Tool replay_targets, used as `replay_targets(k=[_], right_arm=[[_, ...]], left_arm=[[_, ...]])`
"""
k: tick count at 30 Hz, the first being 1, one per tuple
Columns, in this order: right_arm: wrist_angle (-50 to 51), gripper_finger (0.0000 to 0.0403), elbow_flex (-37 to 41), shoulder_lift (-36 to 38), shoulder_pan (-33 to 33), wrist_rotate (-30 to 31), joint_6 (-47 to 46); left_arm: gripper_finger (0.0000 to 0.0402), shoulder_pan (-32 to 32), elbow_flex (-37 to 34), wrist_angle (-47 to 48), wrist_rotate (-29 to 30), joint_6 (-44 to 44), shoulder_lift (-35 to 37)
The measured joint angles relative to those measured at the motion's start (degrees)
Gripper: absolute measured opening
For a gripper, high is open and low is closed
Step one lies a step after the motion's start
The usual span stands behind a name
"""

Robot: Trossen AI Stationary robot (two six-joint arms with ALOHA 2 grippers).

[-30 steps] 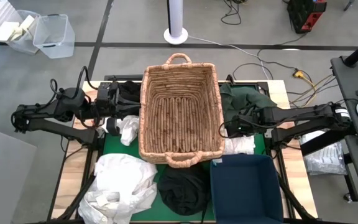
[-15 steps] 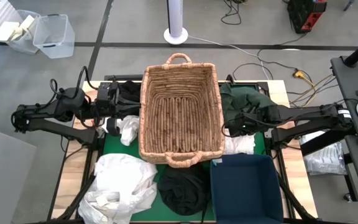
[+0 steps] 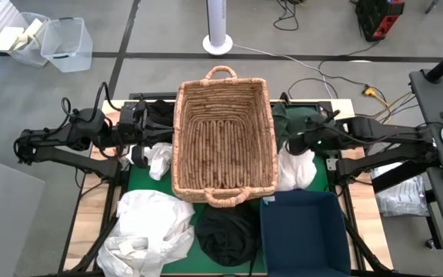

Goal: Sort clothes
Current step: Put the white jacket into the basket

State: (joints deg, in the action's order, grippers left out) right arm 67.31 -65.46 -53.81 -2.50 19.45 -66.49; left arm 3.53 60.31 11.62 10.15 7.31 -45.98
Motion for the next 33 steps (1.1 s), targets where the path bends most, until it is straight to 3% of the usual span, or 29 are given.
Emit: replay_targets(k=[21,33], right_arm=[[-1.1,0.0012,-12.9,-1.1,0.0,10.8,11.6],[-20.4,0.0012,-20.9,-1.0,0.0,15.5,30.0]], left_arm=[[0.0,0.0,0.0,-3.3,0.0,-0.8,0.3],[0.0,0.0,0.0,-7.2,0.0,-2.2,0.5]])
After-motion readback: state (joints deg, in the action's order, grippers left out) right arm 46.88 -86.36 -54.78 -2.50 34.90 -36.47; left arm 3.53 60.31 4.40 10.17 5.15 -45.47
